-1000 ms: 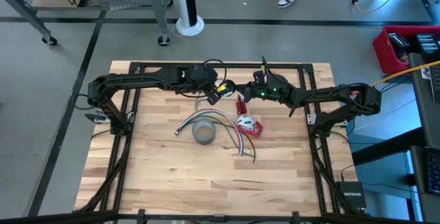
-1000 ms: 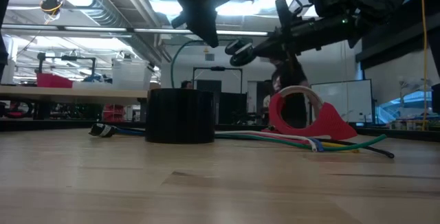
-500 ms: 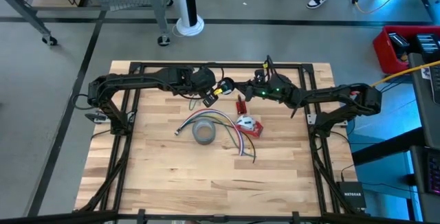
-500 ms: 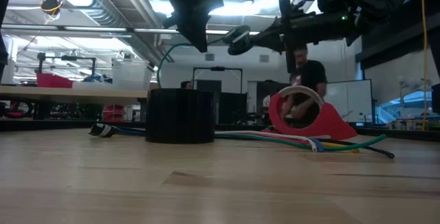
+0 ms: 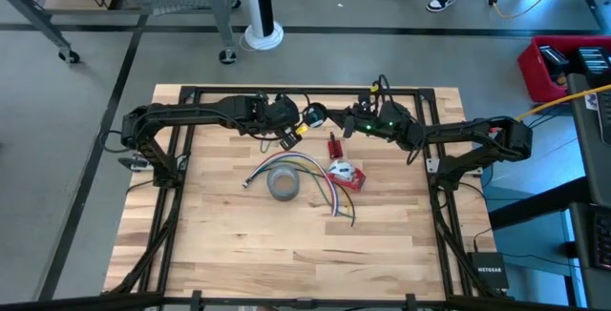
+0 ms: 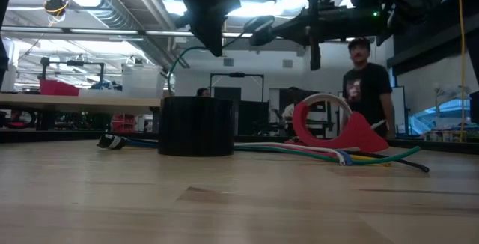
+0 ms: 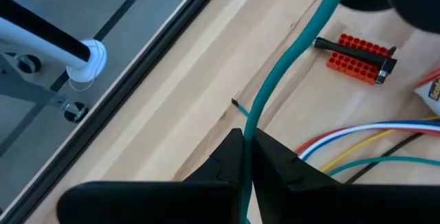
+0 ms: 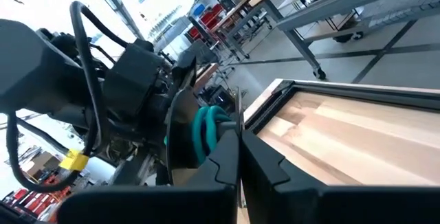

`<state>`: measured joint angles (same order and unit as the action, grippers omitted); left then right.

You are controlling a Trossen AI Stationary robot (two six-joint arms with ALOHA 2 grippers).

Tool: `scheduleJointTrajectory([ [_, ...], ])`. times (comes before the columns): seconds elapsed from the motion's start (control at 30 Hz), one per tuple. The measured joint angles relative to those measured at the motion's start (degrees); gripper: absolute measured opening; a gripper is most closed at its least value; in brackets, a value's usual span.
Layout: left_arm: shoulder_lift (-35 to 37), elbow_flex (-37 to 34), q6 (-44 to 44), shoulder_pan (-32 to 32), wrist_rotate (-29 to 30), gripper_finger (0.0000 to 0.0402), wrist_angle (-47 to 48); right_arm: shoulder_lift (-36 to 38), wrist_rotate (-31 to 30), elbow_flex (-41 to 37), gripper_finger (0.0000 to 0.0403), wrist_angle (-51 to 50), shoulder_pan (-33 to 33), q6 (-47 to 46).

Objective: Coil cords
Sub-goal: Coil the green wire onto the black spool

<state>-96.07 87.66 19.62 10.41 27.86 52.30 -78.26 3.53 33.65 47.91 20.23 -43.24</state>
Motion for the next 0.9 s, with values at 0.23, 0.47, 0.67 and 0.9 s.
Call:
scheduleJointTrajectory([
  [0.23, 0.0, 0.0, -4.0, 0.5, -1.8, 0.0014, 1.1, 0.0, 0.0, 0.0, 0.0007, 0.3, 0.0, -0.5],
  [0.47, 0.0, -0.1, -5.0, 1.2, -6.3, 0.0048, 4.4, 0.2, -0.3, 0.1, 0.0007, 1.2, 0.1, -0.7],
  [0.67, 0.0, -0.1, -1.7, 1.3, -6.3, 0.0074, 8.7, 0.2, -0.3, 0.1, 0.0007, 2.2, 0.1, -0.7],
  [0.9, 0.0, -0.1, -1.7, 0.6, -6.1, 0.0076, 9.0, 0.2, -0.2, 0.1, 0.0007, 1.9, 0.1, -0.6],
])
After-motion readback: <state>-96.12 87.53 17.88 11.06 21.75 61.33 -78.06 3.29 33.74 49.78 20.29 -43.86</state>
